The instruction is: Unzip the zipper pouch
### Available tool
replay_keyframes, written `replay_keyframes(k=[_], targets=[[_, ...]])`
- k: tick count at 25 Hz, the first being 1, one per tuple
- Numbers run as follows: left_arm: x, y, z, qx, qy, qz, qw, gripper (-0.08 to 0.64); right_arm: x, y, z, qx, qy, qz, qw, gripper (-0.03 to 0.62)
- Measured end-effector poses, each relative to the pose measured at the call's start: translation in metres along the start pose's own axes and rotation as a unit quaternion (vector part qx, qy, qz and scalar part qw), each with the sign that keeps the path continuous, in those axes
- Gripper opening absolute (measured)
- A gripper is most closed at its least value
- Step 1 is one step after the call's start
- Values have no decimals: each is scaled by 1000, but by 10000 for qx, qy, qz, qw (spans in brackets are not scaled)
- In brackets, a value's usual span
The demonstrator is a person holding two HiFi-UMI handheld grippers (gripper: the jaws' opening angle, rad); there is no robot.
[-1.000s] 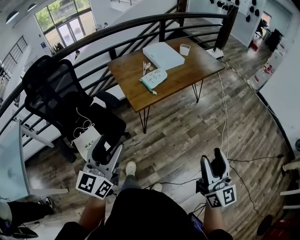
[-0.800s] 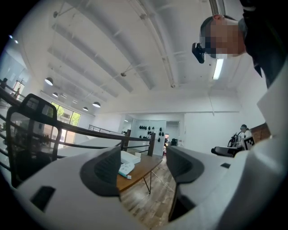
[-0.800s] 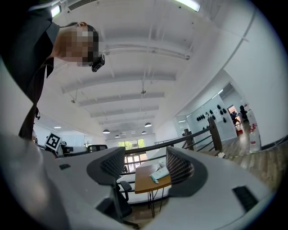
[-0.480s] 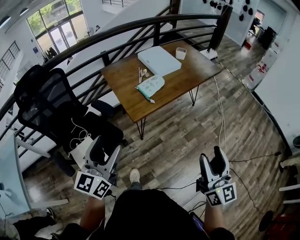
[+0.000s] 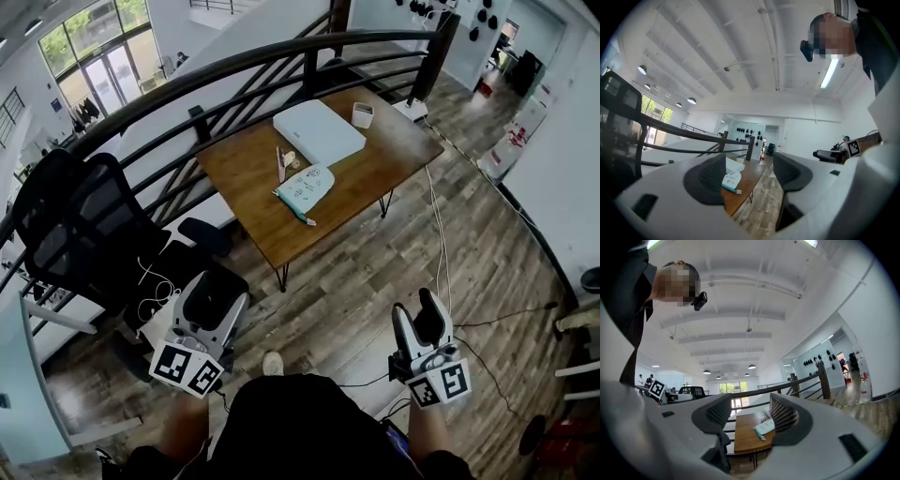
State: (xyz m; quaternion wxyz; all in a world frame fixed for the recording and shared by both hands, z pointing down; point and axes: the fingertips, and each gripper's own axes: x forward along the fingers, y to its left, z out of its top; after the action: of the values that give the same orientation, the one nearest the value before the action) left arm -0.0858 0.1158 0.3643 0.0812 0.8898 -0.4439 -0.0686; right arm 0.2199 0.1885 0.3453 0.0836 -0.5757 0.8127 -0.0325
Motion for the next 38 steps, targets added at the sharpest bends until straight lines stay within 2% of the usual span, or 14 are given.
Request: replay_keyframes(k=[7,11,17,22,29,38], targets=[[20,39,5,-131,-32,-281,9995,307,56,33,-8,-219,239,208,9993,241],[21,58,4,-260,-11,-368,9990,307,82,42,-17,-52,340,183,9992,241],[38,64,-7,-512,165,-602,9967,307,104,44,-31,-118,568,186,9981,239],[43,77,-18,-662,322,-426,9964,307,119,41,-37,-187,640,313,9973,238],[81,97,-17,-450,335,-72,9984,307,161,-1,-50,-66,665,568,9962,229],[148,106,-11,-251,366,405,9982,307,232,-59,-43,31,613,1138,9916,217]])
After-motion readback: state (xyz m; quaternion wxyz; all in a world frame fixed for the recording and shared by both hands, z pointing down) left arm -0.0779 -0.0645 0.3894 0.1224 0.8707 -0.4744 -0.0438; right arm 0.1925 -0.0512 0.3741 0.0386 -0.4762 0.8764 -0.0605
